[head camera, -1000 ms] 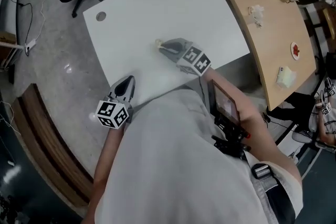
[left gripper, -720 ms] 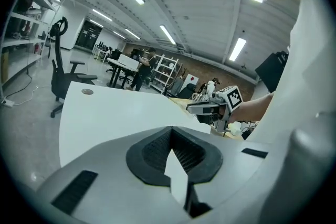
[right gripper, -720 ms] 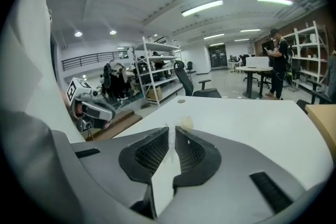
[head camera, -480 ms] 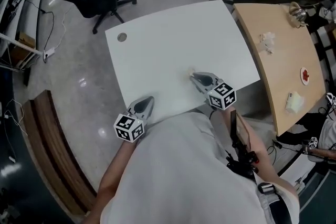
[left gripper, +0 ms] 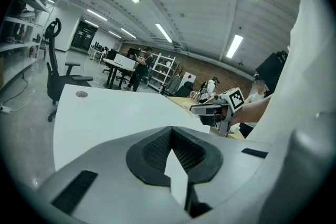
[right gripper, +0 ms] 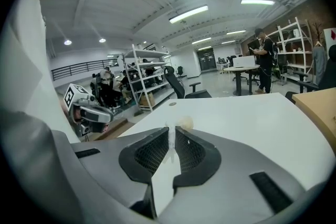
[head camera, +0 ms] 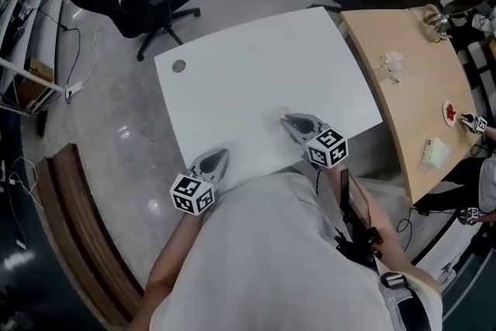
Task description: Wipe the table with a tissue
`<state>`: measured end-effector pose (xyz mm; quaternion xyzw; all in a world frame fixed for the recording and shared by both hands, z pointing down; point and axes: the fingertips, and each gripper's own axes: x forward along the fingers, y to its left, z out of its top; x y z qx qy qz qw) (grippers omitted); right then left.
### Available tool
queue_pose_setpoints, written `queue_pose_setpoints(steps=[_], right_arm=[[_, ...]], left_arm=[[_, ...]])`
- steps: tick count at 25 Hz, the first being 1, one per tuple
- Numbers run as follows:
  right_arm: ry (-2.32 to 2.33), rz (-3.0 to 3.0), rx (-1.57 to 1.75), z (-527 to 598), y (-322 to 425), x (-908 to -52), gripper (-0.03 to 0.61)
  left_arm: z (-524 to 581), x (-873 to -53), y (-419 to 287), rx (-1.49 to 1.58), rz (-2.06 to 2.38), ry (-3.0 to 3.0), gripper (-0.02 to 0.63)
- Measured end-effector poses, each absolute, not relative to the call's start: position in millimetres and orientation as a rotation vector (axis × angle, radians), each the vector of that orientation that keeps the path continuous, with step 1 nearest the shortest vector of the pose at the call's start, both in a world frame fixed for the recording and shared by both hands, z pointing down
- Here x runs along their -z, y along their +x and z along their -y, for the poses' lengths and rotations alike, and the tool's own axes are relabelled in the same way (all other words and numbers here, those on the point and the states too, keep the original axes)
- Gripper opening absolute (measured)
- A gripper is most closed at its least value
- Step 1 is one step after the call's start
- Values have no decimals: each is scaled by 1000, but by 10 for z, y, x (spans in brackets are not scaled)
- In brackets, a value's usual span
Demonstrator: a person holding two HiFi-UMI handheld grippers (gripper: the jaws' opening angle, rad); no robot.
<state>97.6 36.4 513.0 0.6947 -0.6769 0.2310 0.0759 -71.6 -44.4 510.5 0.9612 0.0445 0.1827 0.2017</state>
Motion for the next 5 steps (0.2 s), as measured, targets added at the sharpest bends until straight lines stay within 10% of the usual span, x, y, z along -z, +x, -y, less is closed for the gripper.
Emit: queue_pose_setpoints(steps=[5], right_arm=[[2087,2023,-693,-369,981,-5148,43]], left_arm=[[451,-5108,-681,-508,-130,2688,6]])
